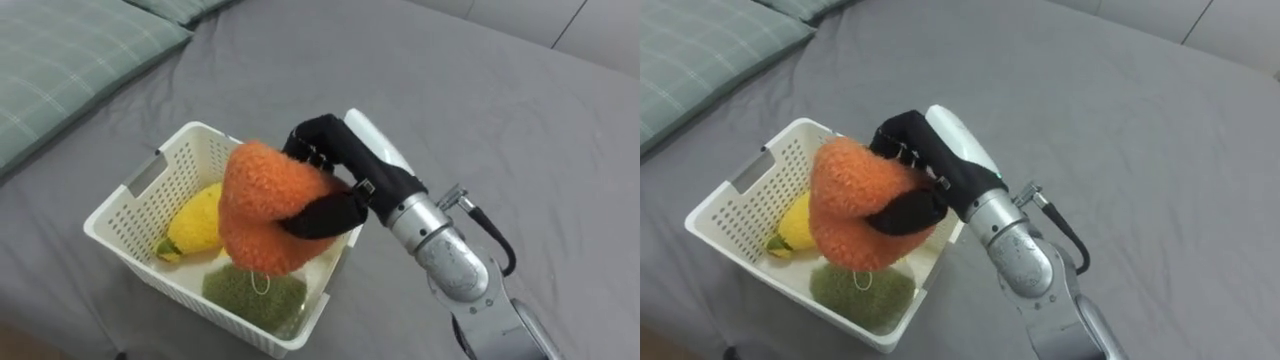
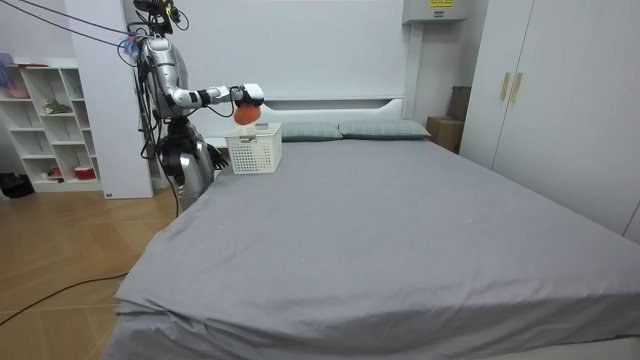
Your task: Collect toys from the bed
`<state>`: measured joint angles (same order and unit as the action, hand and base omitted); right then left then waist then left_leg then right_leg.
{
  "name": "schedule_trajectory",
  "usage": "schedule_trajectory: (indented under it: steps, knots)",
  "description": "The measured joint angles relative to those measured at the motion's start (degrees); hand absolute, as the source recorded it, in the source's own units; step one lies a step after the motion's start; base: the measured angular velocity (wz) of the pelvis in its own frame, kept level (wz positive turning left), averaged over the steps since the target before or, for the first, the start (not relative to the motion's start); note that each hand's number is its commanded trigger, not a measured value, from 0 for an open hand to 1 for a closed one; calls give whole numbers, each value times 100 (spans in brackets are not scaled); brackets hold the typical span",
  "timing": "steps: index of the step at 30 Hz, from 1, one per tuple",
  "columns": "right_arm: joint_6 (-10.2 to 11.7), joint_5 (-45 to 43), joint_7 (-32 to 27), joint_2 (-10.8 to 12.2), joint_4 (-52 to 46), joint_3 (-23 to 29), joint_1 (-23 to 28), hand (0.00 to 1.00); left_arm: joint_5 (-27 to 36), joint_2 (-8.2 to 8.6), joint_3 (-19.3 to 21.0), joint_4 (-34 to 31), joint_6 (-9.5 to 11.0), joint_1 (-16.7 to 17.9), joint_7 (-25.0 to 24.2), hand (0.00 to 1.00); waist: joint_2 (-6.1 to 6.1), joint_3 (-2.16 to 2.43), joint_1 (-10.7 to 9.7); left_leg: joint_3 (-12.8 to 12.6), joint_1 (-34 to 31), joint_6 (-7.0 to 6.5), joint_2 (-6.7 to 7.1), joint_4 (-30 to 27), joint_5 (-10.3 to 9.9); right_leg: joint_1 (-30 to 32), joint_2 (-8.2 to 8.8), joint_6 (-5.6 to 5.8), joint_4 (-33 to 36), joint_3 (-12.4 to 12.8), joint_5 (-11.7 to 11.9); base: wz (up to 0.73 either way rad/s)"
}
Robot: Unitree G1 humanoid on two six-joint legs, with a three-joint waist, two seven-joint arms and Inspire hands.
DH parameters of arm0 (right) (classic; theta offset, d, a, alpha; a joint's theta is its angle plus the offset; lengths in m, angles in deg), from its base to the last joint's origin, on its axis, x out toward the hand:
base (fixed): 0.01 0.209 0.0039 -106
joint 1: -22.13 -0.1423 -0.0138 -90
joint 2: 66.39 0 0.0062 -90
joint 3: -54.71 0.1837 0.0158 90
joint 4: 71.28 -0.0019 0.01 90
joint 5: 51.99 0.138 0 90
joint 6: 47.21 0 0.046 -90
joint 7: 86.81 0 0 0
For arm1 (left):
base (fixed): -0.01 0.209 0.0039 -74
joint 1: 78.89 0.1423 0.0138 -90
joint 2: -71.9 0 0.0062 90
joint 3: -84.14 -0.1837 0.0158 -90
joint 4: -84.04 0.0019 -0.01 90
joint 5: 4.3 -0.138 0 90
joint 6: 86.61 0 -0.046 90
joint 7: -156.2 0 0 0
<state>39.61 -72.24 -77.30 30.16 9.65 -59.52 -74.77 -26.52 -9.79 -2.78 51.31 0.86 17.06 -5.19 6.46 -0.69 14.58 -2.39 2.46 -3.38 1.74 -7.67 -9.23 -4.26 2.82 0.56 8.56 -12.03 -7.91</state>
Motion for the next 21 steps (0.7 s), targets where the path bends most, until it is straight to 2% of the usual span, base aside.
schedule_trajectory:
  steps: [3, 5, 21]
  knots:
    - [-1, -2, -1, 0, 52, -25, 0, 0, -3, -14, 2, 0, 0, -3, -50, 0, 15, -8, 2, 9, -27, 0, 1, 3, 0, 22, 0, 0, 0, -10, 0, 1]
    - [-2, -1, -11, -4, 152, -75, 0, 0, 0, -34, 2, 8, -2, -5, -60, 0, 38, -30, 8, 16, -44, 1, 0, 1, 0, 33, -1, 0, 0, -38, 0, 0]
    - [-52, -1, -21, -2, 387, -169, 1, 0, 0, -78, 8, 6, -16, -18, -68, 0, 73, -7, -2, 20, -82, 1, 2, -11, 0, 63, 0, 0, -14, -72, 0, 0]
